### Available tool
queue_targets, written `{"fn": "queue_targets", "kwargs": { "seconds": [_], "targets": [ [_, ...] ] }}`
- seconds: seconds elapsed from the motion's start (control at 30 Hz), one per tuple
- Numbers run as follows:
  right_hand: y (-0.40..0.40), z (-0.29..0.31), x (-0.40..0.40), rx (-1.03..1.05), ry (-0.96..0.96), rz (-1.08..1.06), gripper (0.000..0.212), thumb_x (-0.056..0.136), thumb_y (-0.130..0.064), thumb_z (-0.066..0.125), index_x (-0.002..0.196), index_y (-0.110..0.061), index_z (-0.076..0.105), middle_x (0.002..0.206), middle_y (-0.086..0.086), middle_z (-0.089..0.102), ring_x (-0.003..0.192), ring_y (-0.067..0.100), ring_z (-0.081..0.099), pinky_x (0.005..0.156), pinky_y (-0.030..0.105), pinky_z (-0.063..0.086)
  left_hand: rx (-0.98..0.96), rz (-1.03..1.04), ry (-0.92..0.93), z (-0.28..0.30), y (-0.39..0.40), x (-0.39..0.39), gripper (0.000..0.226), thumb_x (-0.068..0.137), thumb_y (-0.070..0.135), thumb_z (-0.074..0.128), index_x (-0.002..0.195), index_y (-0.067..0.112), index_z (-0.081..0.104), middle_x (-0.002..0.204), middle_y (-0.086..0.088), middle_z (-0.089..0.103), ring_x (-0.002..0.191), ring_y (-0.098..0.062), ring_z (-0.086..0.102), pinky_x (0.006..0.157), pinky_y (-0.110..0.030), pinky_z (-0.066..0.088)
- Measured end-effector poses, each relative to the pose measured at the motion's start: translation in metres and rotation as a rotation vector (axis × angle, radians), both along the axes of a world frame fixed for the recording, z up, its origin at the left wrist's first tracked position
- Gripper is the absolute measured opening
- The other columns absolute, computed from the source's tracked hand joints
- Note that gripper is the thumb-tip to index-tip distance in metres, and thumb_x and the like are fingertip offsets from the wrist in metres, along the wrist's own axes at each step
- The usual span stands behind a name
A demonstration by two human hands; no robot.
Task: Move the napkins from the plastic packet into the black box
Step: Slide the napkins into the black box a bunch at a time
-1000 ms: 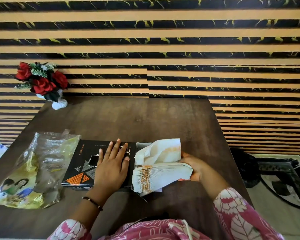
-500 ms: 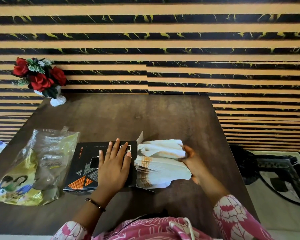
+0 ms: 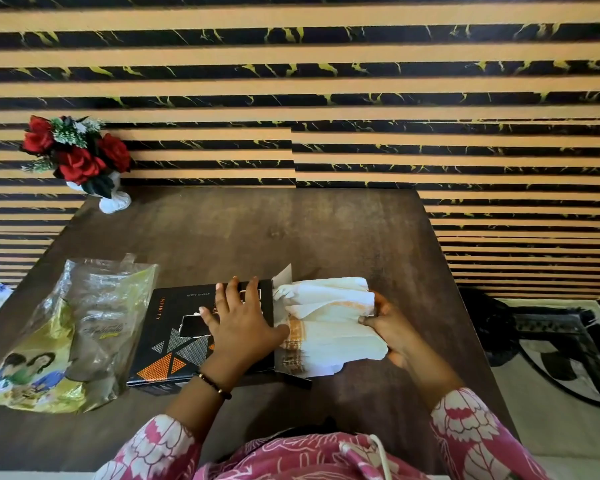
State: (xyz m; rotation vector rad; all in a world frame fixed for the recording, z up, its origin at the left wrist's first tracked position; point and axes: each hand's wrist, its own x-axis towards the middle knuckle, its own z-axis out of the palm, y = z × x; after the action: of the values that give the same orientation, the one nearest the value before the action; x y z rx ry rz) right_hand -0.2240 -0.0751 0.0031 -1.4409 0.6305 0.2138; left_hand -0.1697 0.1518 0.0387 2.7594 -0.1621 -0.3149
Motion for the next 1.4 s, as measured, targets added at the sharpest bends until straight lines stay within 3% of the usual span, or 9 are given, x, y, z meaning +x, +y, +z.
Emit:
{"fn": "queue_targets", "kwargs": {
  "seconds": [0.23, 0.47, 0.6, 0.73, 0.93, 1.1, 1.2, 1.3, 1.4],
  "targets": [
    [-0.001, -0.002, 0.002, 0.087, 0.071, -0.031, 0.059, 0.088, 0.004, 0.048, 0.138, -0.027, 0.039, 0.117, 0.007, 0.063, 0.099, 0.031, 0.063, 0.086, 0.054, 0.051, 0.120, -0.049, -0.024, -0.007, 0.002, -0.009, 0.108, 0.068, 0.050, 0.065, 0.146, 0.027, -0.007, 0.156, -0.008, -0.012, 0.142, -0.031, -0.020, 0.111, -0.058, -0.009],
    [0.000, 0.003, 0.000, 0.117, 0.121, -0.035, 0.056, 0.089, 0.001, 0.047, 0.135, -0.030, 0.039, 0.113, 0.005, 0.061, 0.090, 0.028, 0.062, 0.065, 0.040, 0.054, 0.247, -0.017, 0.048, -0.007, -0.014, -0.012, 0.114, 0.073, 0.046, 0.062, 0.141, 0.021, -0.026, 0.151, -0.014, -0.030, 0.136, -0.038, -0.031, 0.101, -0.068, -0.015],
    [0.000, -0.001, -0.003, 0.118, 0.043, -0.041, 0.053, 0.088, 0.007, 0.047, 0.127, -0.029, 0.049, 0.106, 0.002, 0.064, 0.091, 0.026, 0.062, 0.079, 0.045, 0.052, 0.184, -0.048, -0.117, -0.015, -0.010, -0.016, 0.094, 0.080, 0.054, 0.045, 0.146, 0.017, -0.010, 0.155, -0.013, -0.019, 0.141, -0.031, -0.023, 0.100, -0.062, -0.025],
    [0.007, 0.001, -0.008, 0.089, 0.001, 0.006, 0.034, 0.093, 0.001, 0.043, 0.102, -0.026, 0.061, 0.094, -0.003, 0.067, 0.082, 0.016, 0.064, 0.065, 0.029, 0.055, 0.067, -0.061, -0.308, -0.024, -0.011, -0.027, 0.081, 0.076, 0.052, 0.027, 0.146, 0.012, 0.017, 0.157, -0.007, 0.010, 0.145, -0.020, -0.001, 0.108, -0.052, -0.025],
    [0.012, -0.005, -0.010, 0.044, 0.050, 0.085, 0.042, 0.089, 0.013, 0.036, 0.075, -0.019, 0.060, 0.077, 0.004, 0.063, 0.064, 0.015, 0.056, 0.049, 0.022, 0.048, 0.052, -0.058, -0.319, -0.026, -0.010, -0.028, 0.086, 0.071, 0.052, 0.022, 0.146, 0.011, 0.015, 0.157, -0.005, 0.012, 0.145, -0.019, -0.001, 0.111, -0.050, -0.019],
    [0.011, -0.001, -0.008, 0.099, 0.037, 0.070, 0.036, 0.094, -0.002, 0.044, 0.114, -0.027, 0.061, 0.104, 0.001, 0.070, 0.094, 0.022, 0.065, 0.083, 0.043, 0.055, 0.060, -0.054, -0.315, -0.025, -0.010, -0.027, 0.086, 0.071, 0.051, 0.020, 0.146, 0.010, 0.016, 0.157, -0.006, 0.013, 0.145, -0.020, 0.002, 0.111, -0.050, -0.018],
    [0.009, 0.004, -0.007, 0.097, 0.085, 0.079, 0.045, 0.090, 0.002, 0.047, 0.124, -0.027, 0.049, 0.107, 0.006, 0.067, 0.099, 0.032, 0.060, 0.098, 0.068, 0.036, 0.058, -0.054, -0.317, -0.024, -0.009, -0.026, 0.082, 0.076, 0.050, 0.023, 0.146, 0.010, 0.014, 0.157, -0.006, 0.011, 0.145, -0.020, 0.000, 0.110, -0.049, -0.018],
    [0.009, 0.005, -0.006, 0.122, 0.155, 0.062, 0.043, 0.091, -0.001, 0.048, 0.127, -0.023, 0.046, 0.109, 0.006, 0.064, 0.107, 0.033, 0.059, 0.100, 0.063, 0.038, 0.069, -0.059, -0.303, -0.025, -0.009, -0.027, 0.079, 0.079, 0.046, 0.032, 0.147, 0.011, 0.010, 0.158, -0.005, 0.006, 0.145, -0.019, -0.004, 0.110, -0.050, -0.019],
    [0.011, 0.005, -0.005, 0.159, 0.208, 0.007, 0.046, 0.090, -0.001, 0.050, 0.130, -0.022, 0.046, 0.112, 0.008, 0.062, 0.107, 0.032, 0.059, 0.085, 0.053, 0.052, 0.062, -0.059, -0.294, -0.025, -0.009, -0.027, 0.081, 0.077, 0.042, 0.035, 0.147, 0.011, 0.009, 0.158, -0.004, 0.004, 0.145, -0.018, -0.006, 0.109, -0.048, -0.021]
  ]
}}
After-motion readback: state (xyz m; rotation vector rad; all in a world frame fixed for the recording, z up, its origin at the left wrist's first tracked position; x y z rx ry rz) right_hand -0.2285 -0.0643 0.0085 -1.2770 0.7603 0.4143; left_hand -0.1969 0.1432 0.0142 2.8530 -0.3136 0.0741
